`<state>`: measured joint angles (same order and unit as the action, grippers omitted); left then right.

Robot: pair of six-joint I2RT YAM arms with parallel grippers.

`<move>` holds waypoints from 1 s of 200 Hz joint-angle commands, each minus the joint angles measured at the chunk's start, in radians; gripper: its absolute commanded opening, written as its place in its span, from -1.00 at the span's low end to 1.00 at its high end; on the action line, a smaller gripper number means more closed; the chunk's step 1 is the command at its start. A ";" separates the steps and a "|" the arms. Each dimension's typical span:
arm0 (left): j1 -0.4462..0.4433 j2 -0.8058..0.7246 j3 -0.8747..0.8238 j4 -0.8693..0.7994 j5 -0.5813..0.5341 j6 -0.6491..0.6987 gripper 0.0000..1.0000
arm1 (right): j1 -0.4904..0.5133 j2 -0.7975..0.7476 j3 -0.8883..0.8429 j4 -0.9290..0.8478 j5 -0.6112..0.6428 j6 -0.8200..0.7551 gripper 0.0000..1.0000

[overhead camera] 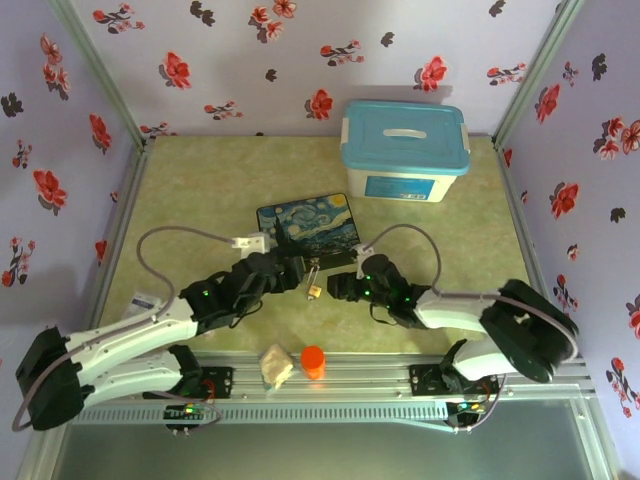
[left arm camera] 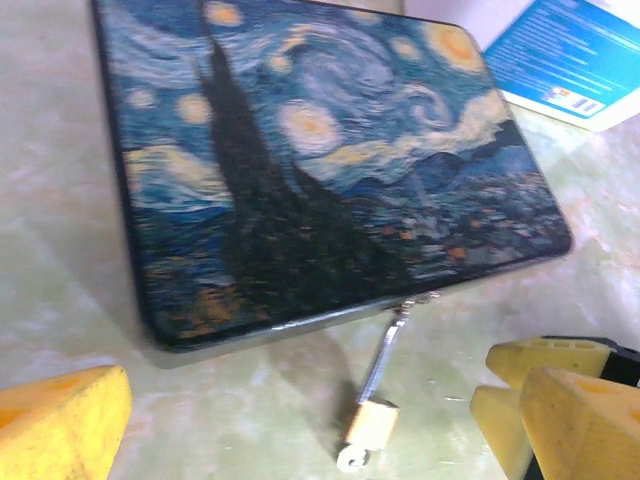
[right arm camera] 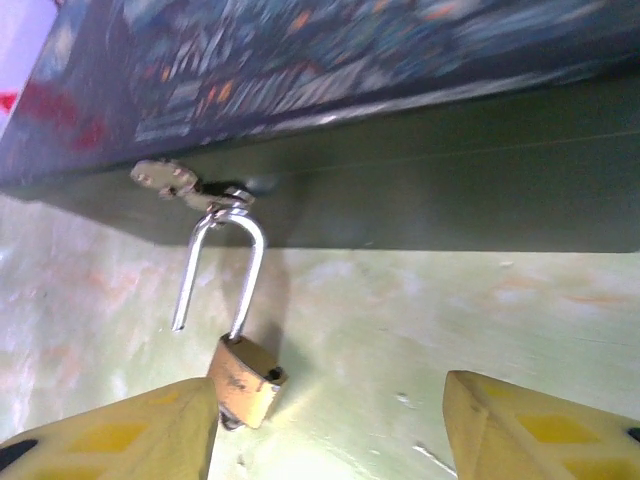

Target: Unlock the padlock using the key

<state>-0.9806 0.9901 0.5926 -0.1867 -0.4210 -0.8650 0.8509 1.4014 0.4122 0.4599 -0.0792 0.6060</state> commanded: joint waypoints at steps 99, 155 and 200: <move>0.066 -0.047 -0.075 0.003 0.054 -0.028 0.99 | 0.125 0.252 0.277 -0.296 0.098 -0.103 -0.03; 0.074 -0.045 -0.083 0.007 0.055 -0.025 0.99 | 0.147 0.276 0.284 -0.333 0.127 -0.108 -0.28; 0.100 -0.045 -0.075 0.008 0.054 -0.002 0.99 | 0.082 0.208 0.167 -0.158 0.022 -0.005 -0.55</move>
<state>-0.9043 0.9432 0.5213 -0.1940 -0.3641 -0.8837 0.9737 1.6356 0.6468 0.2298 0.0181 0.5274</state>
